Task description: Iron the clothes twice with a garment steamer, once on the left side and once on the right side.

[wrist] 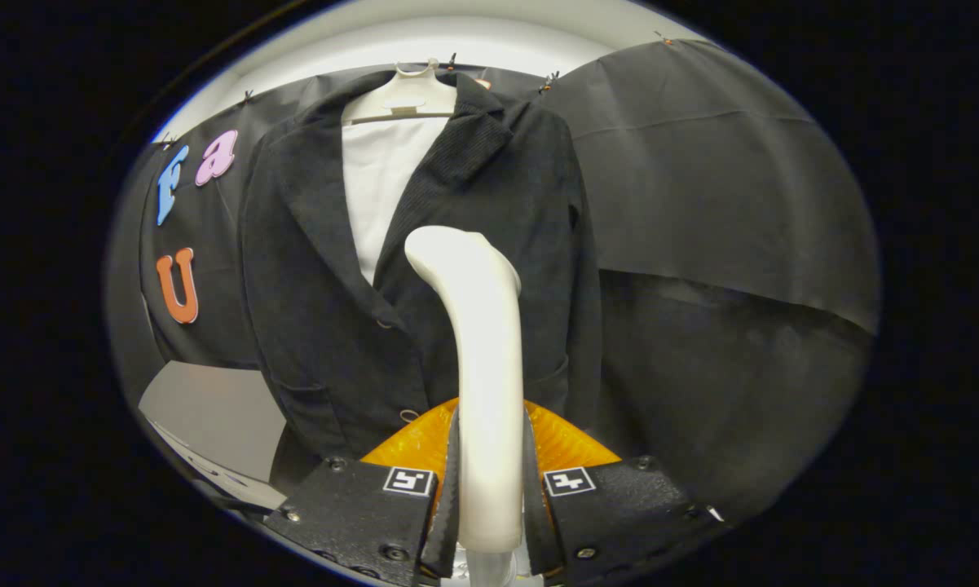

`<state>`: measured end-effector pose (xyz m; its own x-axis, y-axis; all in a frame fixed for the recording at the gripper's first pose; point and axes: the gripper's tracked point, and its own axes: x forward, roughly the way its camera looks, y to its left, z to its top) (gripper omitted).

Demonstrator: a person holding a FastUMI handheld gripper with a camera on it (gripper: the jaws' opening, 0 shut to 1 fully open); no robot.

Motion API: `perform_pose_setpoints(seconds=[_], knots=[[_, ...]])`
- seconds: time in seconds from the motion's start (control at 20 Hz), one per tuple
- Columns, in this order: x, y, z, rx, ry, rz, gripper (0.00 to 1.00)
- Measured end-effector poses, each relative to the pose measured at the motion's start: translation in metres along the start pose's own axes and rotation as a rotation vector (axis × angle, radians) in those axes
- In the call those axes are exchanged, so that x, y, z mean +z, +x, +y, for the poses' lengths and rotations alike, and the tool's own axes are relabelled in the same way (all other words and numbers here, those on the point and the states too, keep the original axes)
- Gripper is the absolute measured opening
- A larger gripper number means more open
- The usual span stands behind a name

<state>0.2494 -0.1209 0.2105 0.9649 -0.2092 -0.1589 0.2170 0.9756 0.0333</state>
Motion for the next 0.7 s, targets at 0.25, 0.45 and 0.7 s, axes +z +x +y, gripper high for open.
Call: perform_pose_setpoints(seconds=[0.25, 0.45, 0.7], knots=[[-0.022, 0.002, 0.006, 0.004, -0.017, 0.036, 0.36], [-0.039, 0.004, 0.009, 0.009, -0.02, 0.066, 0.36], [-0.06, 0.005, 0.012, 0.019, -0.02, 0.108, 0.36]])
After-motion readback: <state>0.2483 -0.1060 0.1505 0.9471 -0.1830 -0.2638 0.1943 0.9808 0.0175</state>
